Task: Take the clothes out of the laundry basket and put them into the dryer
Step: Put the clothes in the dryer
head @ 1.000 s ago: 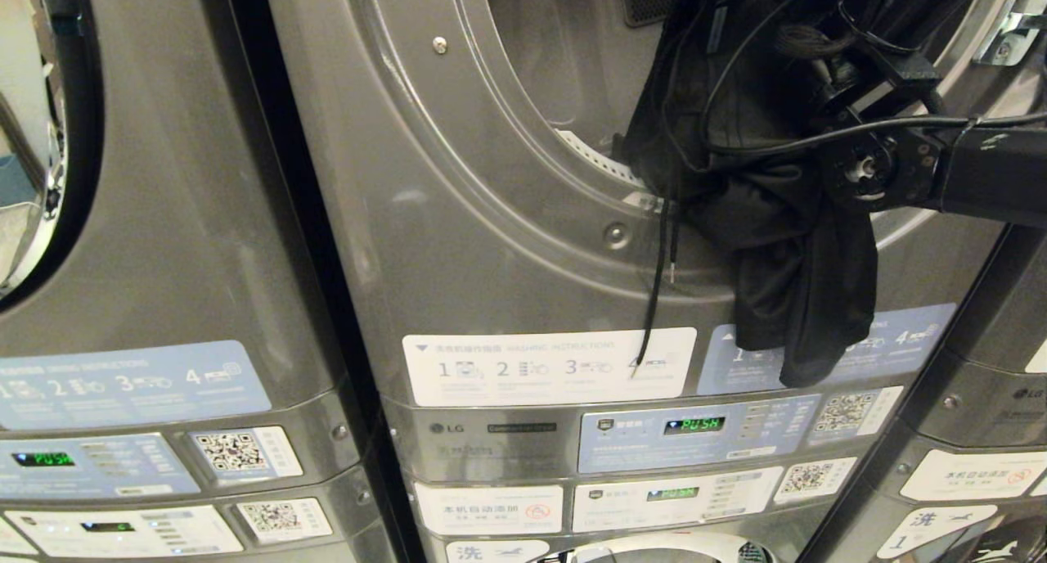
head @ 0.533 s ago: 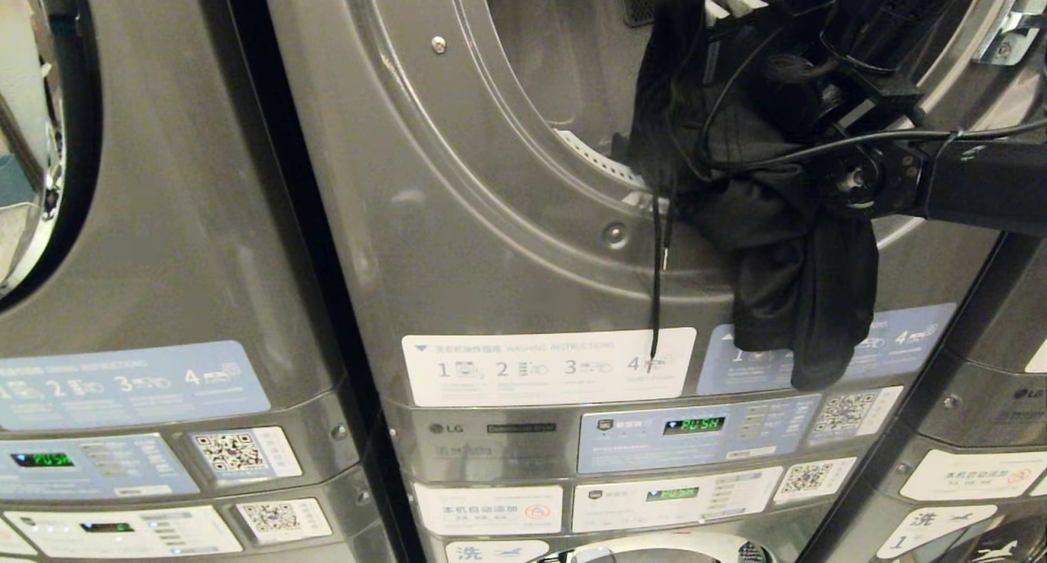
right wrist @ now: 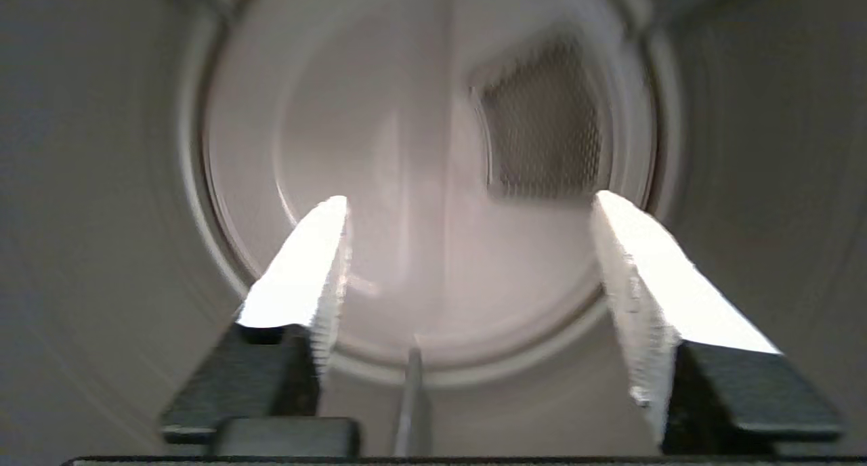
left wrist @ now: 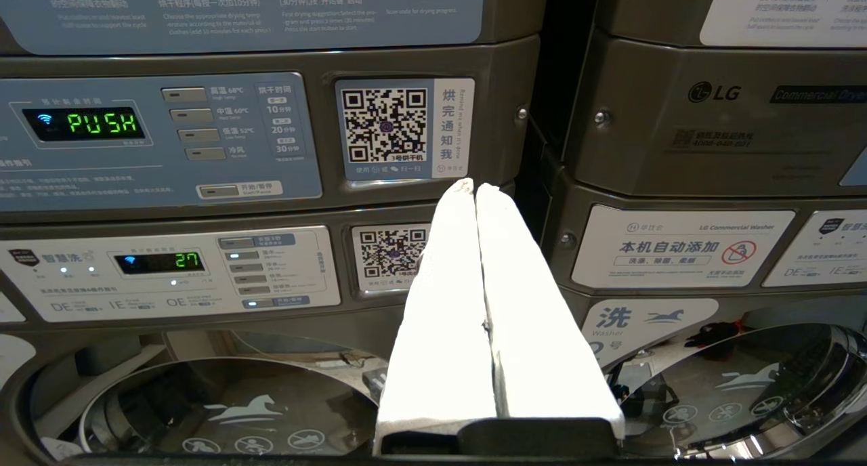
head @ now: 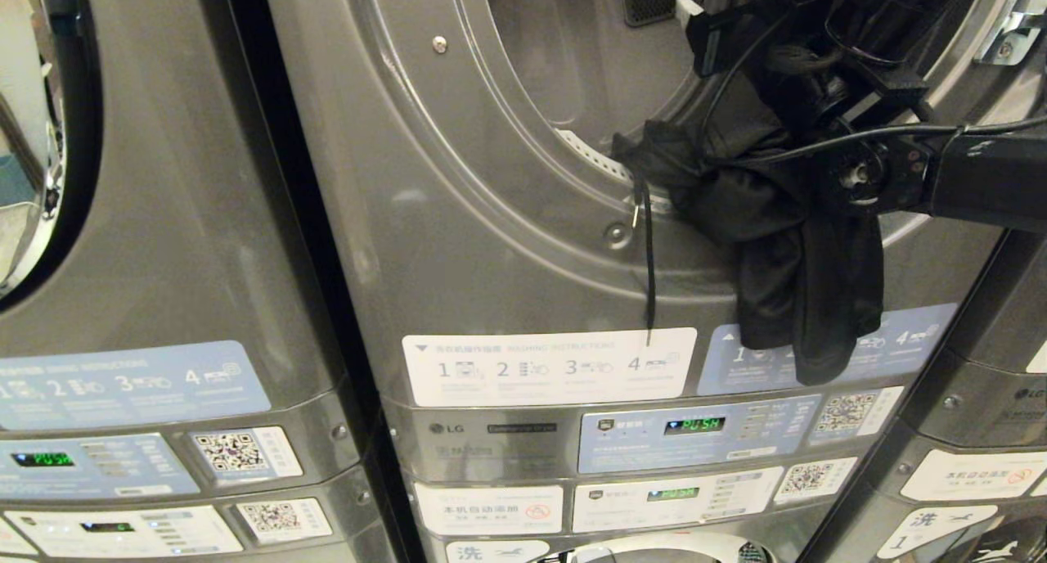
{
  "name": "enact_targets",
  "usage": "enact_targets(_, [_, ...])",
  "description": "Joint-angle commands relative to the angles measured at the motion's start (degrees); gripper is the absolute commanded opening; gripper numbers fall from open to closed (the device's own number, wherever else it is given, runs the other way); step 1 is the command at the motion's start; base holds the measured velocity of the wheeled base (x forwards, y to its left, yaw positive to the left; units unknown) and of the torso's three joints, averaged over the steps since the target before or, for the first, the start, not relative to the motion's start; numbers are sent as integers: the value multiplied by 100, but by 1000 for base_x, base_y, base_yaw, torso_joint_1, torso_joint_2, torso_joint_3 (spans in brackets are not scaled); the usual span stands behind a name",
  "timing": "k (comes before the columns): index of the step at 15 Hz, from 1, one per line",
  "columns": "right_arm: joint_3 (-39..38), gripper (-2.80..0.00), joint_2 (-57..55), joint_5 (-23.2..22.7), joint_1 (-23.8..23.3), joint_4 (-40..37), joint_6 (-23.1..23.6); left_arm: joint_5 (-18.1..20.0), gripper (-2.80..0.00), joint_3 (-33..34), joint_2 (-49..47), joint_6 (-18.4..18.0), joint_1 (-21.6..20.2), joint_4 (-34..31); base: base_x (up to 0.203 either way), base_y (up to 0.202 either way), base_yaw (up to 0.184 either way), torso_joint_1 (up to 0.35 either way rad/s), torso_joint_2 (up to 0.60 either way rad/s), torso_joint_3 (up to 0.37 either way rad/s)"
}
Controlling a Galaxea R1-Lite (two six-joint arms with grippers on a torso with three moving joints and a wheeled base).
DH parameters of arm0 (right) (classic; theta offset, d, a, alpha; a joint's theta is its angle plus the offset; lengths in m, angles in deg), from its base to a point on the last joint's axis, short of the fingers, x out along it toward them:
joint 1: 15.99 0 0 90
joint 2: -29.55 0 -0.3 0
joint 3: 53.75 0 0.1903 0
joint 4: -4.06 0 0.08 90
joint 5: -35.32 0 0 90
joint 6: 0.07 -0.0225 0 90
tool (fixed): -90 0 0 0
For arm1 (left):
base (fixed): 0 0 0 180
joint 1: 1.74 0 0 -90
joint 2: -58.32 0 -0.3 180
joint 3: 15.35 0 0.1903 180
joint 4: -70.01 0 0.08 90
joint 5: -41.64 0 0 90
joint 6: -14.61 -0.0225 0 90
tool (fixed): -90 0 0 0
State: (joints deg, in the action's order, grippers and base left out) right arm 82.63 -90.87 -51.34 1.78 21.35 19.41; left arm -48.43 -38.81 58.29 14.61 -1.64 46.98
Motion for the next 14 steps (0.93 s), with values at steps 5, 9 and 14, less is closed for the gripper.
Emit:
enact_targets(5, [-45, 0, 1176, -97, 173, -126, 20, -1, -280, 1, 2, 0, -1, 2, 0, 0, 0, 0, 0, 0])
enact_targets(9, [-1151, 0, 2255, -90, 657, -796, -35, -1, -280, 1, 2, 0, -1, 2, 0, 0, 0, 0, 0, 0])
enact_targets(14, [-2688, 0, 4444, -105, 932, -3721, -523, -1, -280, 1, 2, 0, -1, 2, 0, 0, 0, 0, 0, 0])
